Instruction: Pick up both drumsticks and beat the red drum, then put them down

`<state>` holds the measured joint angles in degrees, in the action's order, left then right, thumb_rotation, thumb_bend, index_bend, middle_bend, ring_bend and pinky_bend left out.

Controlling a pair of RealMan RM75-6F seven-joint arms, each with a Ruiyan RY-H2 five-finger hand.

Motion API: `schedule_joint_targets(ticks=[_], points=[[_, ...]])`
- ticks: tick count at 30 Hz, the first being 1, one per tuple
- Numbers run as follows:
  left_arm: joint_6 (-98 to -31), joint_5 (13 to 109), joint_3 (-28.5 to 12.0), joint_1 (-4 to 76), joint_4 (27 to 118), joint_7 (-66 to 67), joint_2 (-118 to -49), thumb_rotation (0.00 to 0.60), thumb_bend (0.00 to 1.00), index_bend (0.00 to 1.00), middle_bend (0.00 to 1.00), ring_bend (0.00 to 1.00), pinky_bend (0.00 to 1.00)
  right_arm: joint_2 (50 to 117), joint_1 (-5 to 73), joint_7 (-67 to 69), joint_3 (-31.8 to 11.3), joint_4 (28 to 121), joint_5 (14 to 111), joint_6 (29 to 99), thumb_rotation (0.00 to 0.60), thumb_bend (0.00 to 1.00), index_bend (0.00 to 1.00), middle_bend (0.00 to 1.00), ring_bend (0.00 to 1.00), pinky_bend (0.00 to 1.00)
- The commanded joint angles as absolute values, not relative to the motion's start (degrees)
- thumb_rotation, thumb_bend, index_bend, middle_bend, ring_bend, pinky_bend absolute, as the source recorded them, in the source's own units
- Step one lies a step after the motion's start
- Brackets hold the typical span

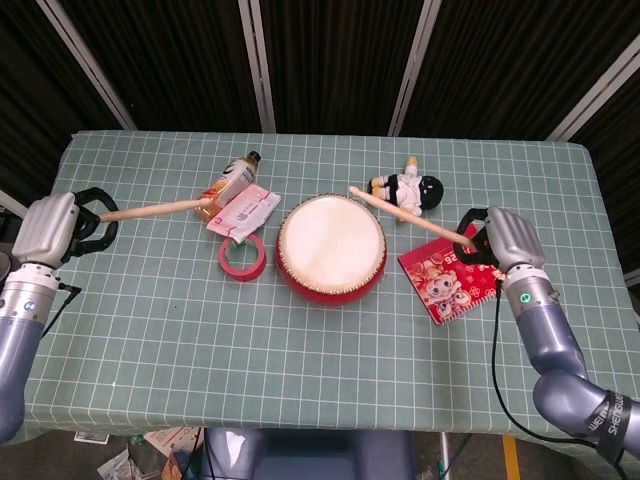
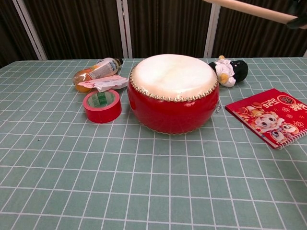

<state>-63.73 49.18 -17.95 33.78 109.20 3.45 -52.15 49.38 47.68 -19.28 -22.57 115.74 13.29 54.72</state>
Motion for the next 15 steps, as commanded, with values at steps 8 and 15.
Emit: schedule_joint_targets(ticks=[8, 15], points=[[-62.9, 50.1, -17.6, 34.1, 109.4, 3.9, -52.8, 0.600, 0.64, 0.76, 1.00, 1.00, 1.00, 61.7, 52.2, -29.0, -12.9, 107.0, 15.9, 57.8, 0.600, 0.92, 1.00, 1.00, 1.00, 1.00], [-62.4, 49.4, -17.1, 34.6, 108.1, 5.7, -53.4, 0.600, 0.64, 0.76, 1.00, 1.00, 1.00, 78.3, 54.8, -50.6, -2.6, 91.7, 12.2, 74.1, 0.600, 0.92, 1.00, 1.00, 1.00, 1.00]])
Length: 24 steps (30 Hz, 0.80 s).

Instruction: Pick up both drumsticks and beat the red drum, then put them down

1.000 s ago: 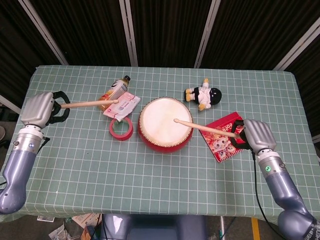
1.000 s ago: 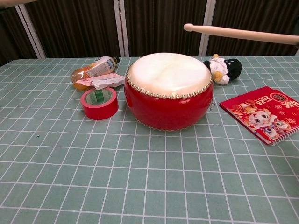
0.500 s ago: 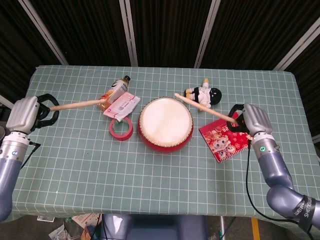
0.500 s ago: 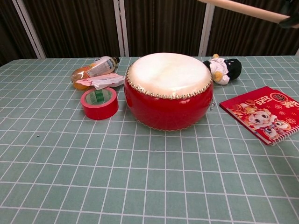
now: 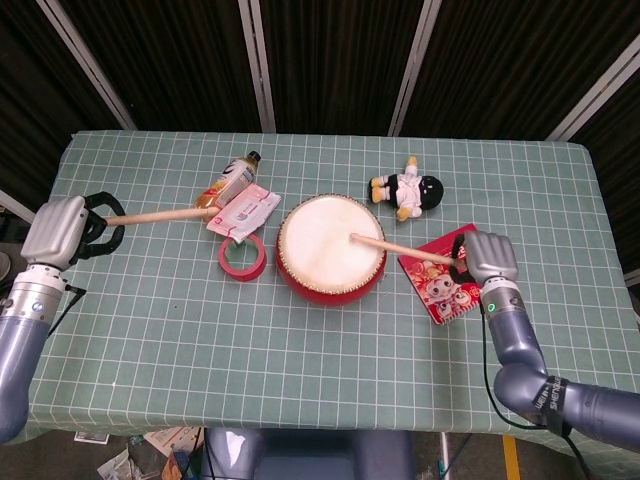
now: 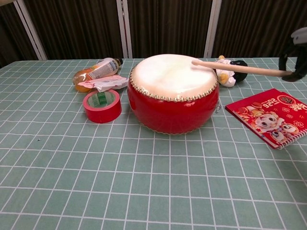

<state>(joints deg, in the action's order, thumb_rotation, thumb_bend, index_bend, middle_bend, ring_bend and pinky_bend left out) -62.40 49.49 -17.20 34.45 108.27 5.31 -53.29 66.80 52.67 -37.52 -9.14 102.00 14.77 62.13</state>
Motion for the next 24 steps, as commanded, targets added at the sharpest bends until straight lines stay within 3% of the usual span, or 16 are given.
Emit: schedule_joint_targets(ticks=[1, 6, 17, 24], points=[[-62.4, 49.2, -17.2, 34.8, 107.9, 6.0, -53.5, 0.600, 0.64, 0.76, 1.00, 1.00, 1.00, 77.8, 54.3, -49.6, -3.6, 92.0, 12.9, 75.0, 0.600, 0.92, 1.00, 1.00, 1.00, 1.00], [-62.8, 48.3, -17.5, 35.7, 108.3, 8.0, -54.0, 0.600, 0.64, 0.76, 1.00, 1.00, 1.00, 72.4, 51.8, -42.8, -8.3, 97.7, 19.1, 78.2, 0.600, 0.92, 1.00, 1.00, 1.00, 1.00], [-62.4, 44.2, -19.1, 40.1, 110.3, 14.5, -55.1, 0.600, 0.64, 0.76, 1.00, 1.00, 1.00, 59.5, 42.8, -25.7, -13.5, 115.1, 29.6, 78.3, 0.600, 0.92, 1.00, 1.00, 1.00, 1.00], [-63.2, 39.4, -21.3, 47.0, 108.5, 21.0, -60.5, 0.600, 0.64, 0.77, 1.00, 1.00, 1.00, 53.3, 34.7, -14.1, -11.9, 120.3, 37.1, 74.1, 0.600, 0.92, 1.00, 1.00, 1.00, 1.00]])
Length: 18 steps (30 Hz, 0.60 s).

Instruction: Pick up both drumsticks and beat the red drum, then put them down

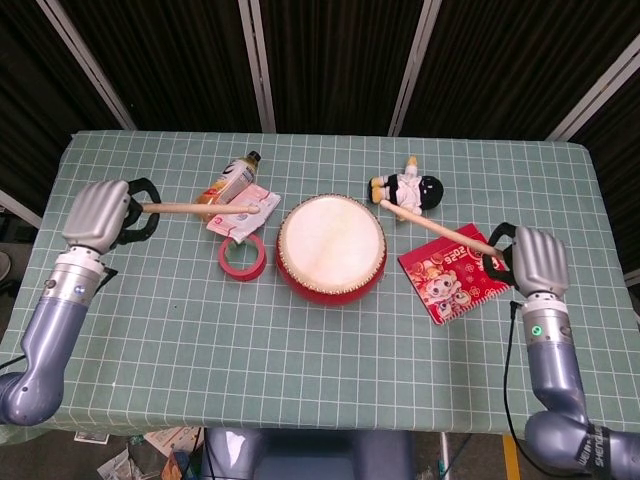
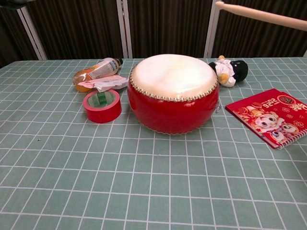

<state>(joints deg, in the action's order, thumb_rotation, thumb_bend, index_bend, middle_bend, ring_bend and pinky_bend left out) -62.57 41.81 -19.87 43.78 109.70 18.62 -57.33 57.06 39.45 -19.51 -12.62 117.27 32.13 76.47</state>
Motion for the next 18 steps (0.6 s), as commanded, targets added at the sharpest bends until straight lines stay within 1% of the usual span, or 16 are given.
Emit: schedule_joint_targets(ticks=[1, 4, 11, 14, 18], points=[[-63.4, 38.5, -21.8, 48.1, 108.1, 21.7, -61.7, 0.600, 0.64, 0.77, 1.00, 1.00, 1.00, 52.8, 33.8, -13.1, -11.5, 120.3, 38.2, 73.6, 0.600, 0.92, 1.00, 1.00, 1.00, 1.00], [-63.5, 36.0, -22.9, 51.8, 106.2, 24.3, -65.1, 0.600, 0.64, 0.77, 1.00, 1.00, 1.00, 51.7, 31.5, -9.5, -10.8, 120.0, 41.1, 72.4, 0.600, 0.92, 1.00, 1.00, 1.00, 1.00], [-64.2, 28.3, -23.4, 60.6, 101.7, 33.9, -72.7, 0.600, 0.64, 0.77, 1.00, 1.00, 1.00, 50.0, 28.6, -4.5, -10.9, 118.8, 45.3, 70.1, 0.600, 0.92, 1.00, 1.00, 1.00, 1.00], [-64.5, 25.5, -22.5, 64.3, 98.4, 38.9, -76.1, 0.600, 0.64, 0.77, 1.00, 1.00, 1.00, 49.4, 28.1, -3.5, -11.1, 118.5, 45.6, 69.2, 0.600, 0.92, 1.00, 1.00, 1.00, 1.00], [-64.1, 18.5, -19.3, 69.2, 92.5, 48.1, -81.4, 0.600, 0.64, 0.77, 1.00, 1.00, 1.00, 48.8, 27.6, -2.6, -11.4, 117.9, 45.4, 67.8, 0.600, 0.92, 1.00, 1.00, 1.00, 1.00]])
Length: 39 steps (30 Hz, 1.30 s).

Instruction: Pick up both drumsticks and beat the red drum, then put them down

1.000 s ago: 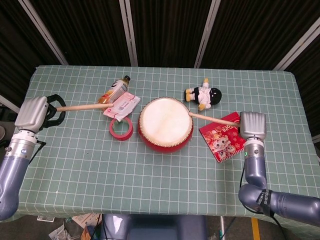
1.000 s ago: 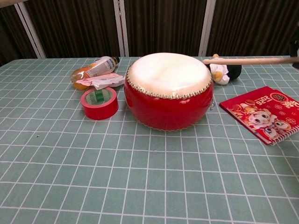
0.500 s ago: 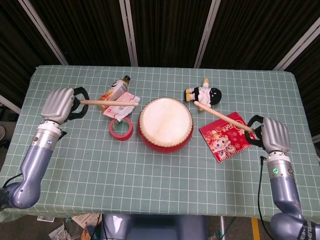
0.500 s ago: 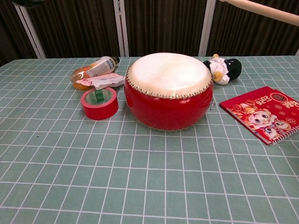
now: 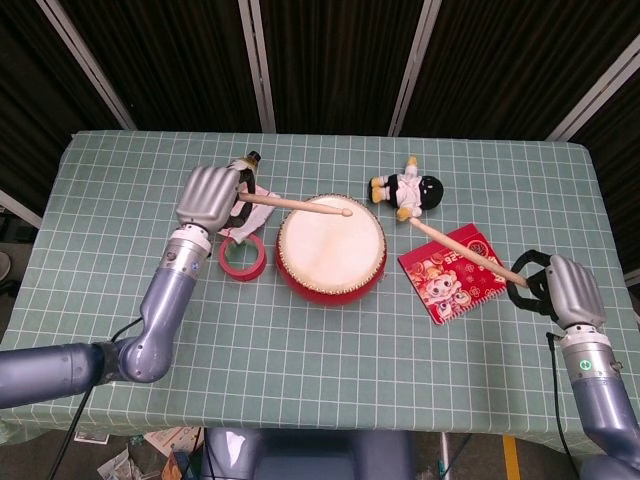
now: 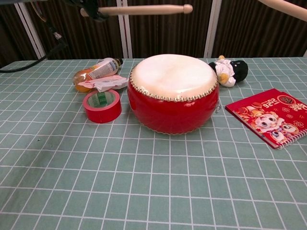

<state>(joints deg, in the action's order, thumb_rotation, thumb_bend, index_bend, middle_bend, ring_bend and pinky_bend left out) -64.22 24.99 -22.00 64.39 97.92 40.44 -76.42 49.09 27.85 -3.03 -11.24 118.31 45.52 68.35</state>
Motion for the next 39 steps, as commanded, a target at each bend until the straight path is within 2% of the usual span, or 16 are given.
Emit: schedule_joint_targets(ticks=[1, 4, 6, 9, 13, 15, 18, 21, 25, 31, 39], points=[[-64.0, 15.8, -17.6, 70.5, 90.8, 52.0, -82.6, 0.600, 0.64, 0.77, 1.00, 1.00, 1.00, 48.7, 27.5, -2.4, -11.5, 117.7, 45.4, 67.5, 0.600, 0.92, 1.00, 1.00, 1.00, 1.00], [-65.2, 5.2, -12.1, 74.5, 87.0, 66.8, -85.4, 0.600, 0.64, 0.77, 1.00, 1.00, 1.00, 48.3, 27.1, -1.7, -11.8, 117.2, 45.4, 66.9, 0.600, 0.92, 1.00, 1.00, 1.00, 1.00], [-66.3, -1.9, -9.9, 76.5, 85.2, 75.1, -86.8, 0.600, 0.64, 0.77, 1.00, 1.00, 1.00, 48.1, 26.8, -1.3, -11.9, 116.9, 45.3, 66.5, 0.600, 0.92, 1.00, 1.00, 1.00, 1.00], [-65.8, -6.9, -10.7, 76.8, 82.7, 77.7, -88.0, 0.600, 0.64, 0.77, 1.00, 1.00, 1.00, 48.0, 26.6, -1.3, -12.0, 116.5, 45.2, 65.9, 0.600, 0.92, 1.00, 1.00, 1.00, 1.00], [-63.0, -0.8, -13.5, 74.6, 82.1, 70.4, -86.4, 0.600, 0.64, 0.77, 1.00, 1.00, 1.00, 48.2, 26.4, -1.6, -12.2, 116.3, 45.3, 65.9, 0.600, 0.92, 1.00, 1.00, 1.00, 1.00], [-62.0, 3.8, -16.4, 73.1, 82.8, 64.1, -84.7, 0.600, 0.64, 0.77, 1.00, 1.00, 1.00, 48.3, 26.3, -1.8, -12.2, 116.4, 45.5, 66.0, 0.600, 0.92, 1.00, 1.00, 1.00, 1.00], [-61.1, 12.5, -19.9, 69.9, 86.7, 54.4, -80.0, 0.600, 0.64, 0.77, 1.00, 1.00, 1.00, 48.9, 26.3, -2.7, -12.2, 116.4, 45.9, 66.5, 0.600, 0.92, 1.00, 1.00, 1.00, 1.00], [-60.8, 16.5, -22.3, 67.3, 91.6, 48.7, -75.2, 0.600, 0.63, 0.77, 1.00, 1.00, 1.00, 49.5, 26.3, -3.5, -12.3, 116.5, 46.0, 67.0, 0.600, 0.92, 1.00, 1.00, 1.00, 1.00], [-61.6, 21.8, -23.3, 63.6, 97.9, 43.6, -69.0, 0.600, 0.63, 0.77, 1.00, 1.00, 1.00, 50.2, 26.3, -4.1, -12.7, 116.6, 46.6, 67.7, 0.600, 0.92, 1.00, 1.00, 1.00, 1.00], [-64.2, 27.6, -23.8, 53.6, 108.2, 31.7, -59.6, 0.600, 0.63, 0.77, 1.00, 1.00, 1.00, 50.6, 26.8, -5.3, -13.2, 116.4, 47.1, 67.4, 0.600, 0.92, 1.00, 1.00, 1.00, 1.00], [-63.3, 36.7, -20.0, 41.3, 111.8, 18.3, -51.8, 0.600, 0.63, 0.77, 1.00, 1.00, 1.00, 49.2, 29.9, -10.1, -14.9, 117.5, 44.4, 65.7, 0.600, 0.92, 1.00, 1.00, 1.00, 1.00]])
